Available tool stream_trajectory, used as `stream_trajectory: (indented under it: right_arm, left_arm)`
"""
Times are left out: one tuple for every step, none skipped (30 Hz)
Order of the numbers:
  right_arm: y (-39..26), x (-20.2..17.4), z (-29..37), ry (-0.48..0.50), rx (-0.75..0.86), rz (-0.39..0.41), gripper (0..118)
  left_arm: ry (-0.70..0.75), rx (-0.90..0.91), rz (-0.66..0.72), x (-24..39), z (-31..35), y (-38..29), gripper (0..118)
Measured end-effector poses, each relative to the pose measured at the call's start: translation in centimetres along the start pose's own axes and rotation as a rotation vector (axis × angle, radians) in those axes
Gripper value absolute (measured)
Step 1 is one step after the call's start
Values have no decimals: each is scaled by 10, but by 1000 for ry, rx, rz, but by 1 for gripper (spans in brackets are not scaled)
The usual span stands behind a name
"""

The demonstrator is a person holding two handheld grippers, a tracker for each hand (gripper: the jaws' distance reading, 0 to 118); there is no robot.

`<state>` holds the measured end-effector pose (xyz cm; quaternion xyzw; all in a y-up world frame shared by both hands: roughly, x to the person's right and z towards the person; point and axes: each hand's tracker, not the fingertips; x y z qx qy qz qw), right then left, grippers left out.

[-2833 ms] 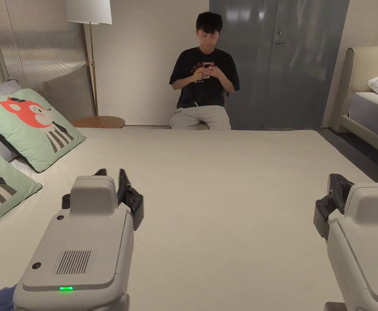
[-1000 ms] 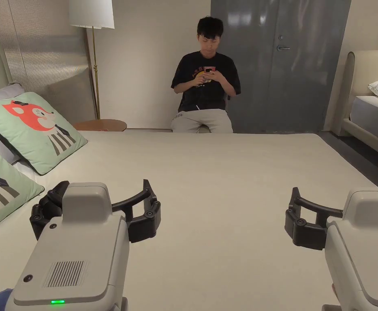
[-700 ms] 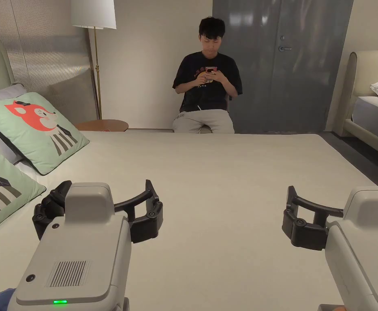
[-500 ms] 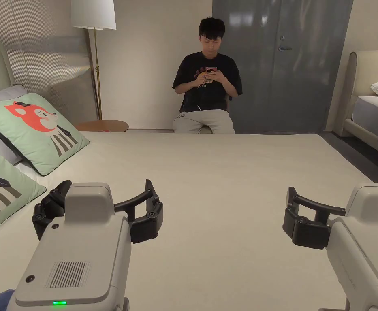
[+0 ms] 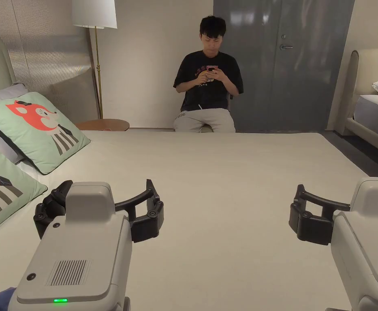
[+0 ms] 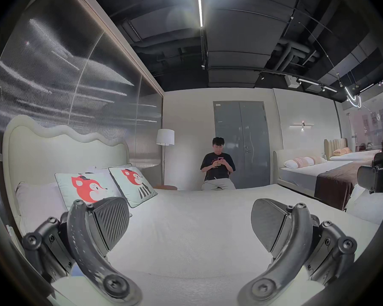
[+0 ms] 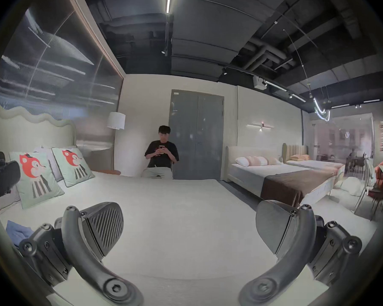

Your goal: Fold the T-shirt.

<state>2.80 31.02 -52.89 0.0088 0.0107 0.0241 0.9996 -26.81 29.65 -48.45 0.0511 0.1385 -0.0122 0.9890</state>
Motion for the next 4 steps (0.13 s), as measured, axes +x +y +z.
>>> stream_trajectory:
  right_arm:
    - [-1, 0, 1, -8, 6, -2, 118]
    - [-1, -1, 2, -27, 19, 3, 118]
    - [-1, -3, 2, -47, 21, 10, 118]
    - [1, -5, 1, -101, 11, 33, 118]
  left_arm:
    - [0, 0, -2, 0, 0, 0, 110]
    - [0, -1, -3, 0, 0, 0, 110]
    - [0, -3, -4, 0, 0, 1, 110]
    - [1, -5, -5, 0, 0, 1, 110]
